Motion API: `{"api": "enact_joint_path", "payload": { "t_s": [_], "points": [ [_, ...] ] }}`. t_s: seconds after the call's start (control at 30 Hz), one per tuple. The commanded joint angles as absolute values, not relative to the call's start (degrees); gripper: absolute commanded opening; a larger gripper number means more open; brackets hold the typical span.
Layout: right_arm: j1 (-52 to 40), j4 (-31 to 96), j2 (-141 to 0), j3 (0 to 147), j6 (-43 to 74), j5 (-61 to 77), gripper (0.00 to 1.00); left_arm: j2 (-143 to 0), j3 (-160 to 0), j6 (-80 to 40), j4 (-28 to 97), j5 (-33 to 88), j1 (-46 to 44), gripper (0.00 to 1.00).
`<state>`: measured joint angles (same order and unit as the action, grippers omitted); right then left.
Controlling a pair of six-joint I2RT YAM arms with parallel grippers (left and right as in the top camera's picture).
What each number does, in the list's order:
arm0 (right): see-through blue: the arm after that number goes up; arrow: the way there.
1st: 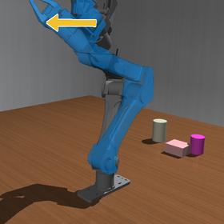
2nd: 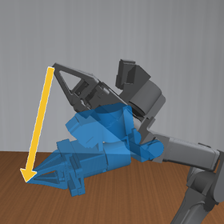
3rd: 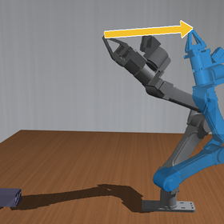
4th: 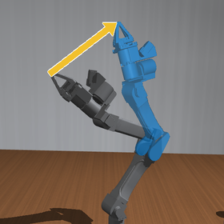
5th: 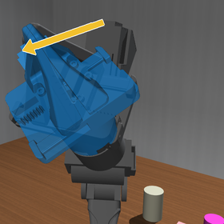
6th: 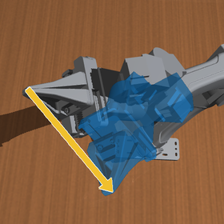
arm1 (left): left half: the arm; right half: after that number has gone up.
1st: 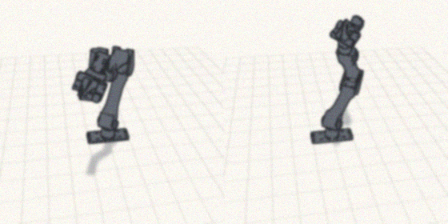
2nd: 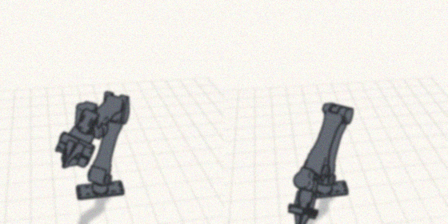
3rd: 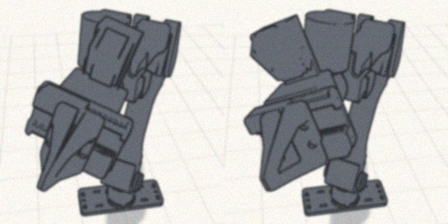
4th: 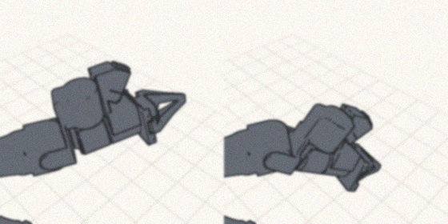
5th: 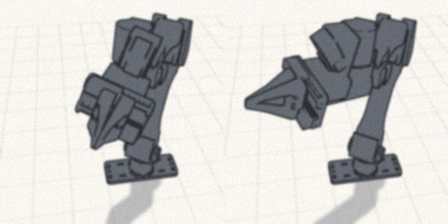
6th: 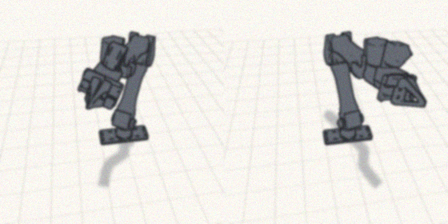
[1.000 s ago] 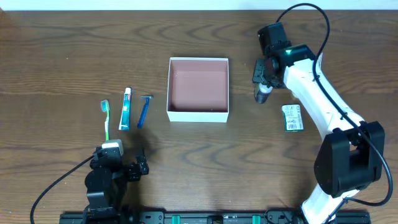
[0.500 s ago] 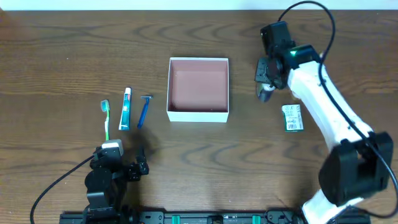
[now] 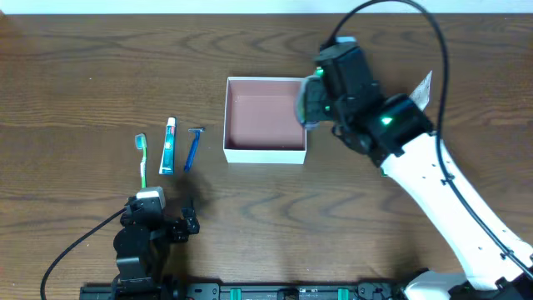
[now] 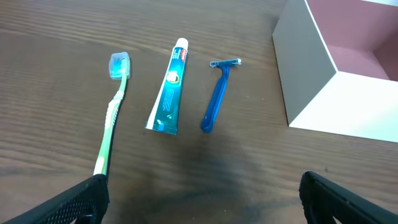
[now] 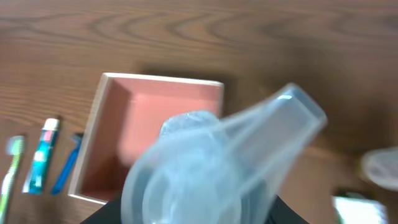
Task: Pack container
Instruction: 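Carry the spray bottle into the white box and release it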
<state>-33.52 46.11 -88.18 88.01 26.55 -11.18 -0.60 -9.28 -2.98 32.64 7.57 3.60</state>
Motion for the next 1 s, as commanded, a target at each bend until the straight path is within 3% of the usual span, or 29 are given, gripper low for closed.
{"api": "enact_joint_path", "payload": {
  "t_s": [0.0,0.4,0.67,0.7,0.77,0.97],
  "points": [
    [-36.0,43.4,-89.7,88.8,26.2,-14.3,0.16,-0.2,-8.6,-3.1,32.4,8.4,3.4,0.98],
    [-36.2,37.3,-106.9,88.8,30.4,-18.1,0.15,-0.2,-8.6,-3.1,32.4,8.4,3.4,0.98],
    [-34.5,33.5,-109.1,88.8,32.8,-19.2,0.15,-0.2,-8.6,-3.1,32.4,8.4,3.4,0.98],
    [-34.3,33.5,-109.1,88.8,32.8,-19.3,0.18,-0.2,-8.6,-3.1,32.4,8.4,3.4,0.98],
    [-34.0,33.4,-109.1,88.8,32.6,-19.3,0.42,-0.2,-8.6,-3.1,32.4,8.4,3.4,0.98],
    [-34.3,33.6,-108.8,88.8,29.1,-15.7,0.78,-0.2,-8.6,-3.1,32.4,8.4,3.4,0.98]
  ]
}}
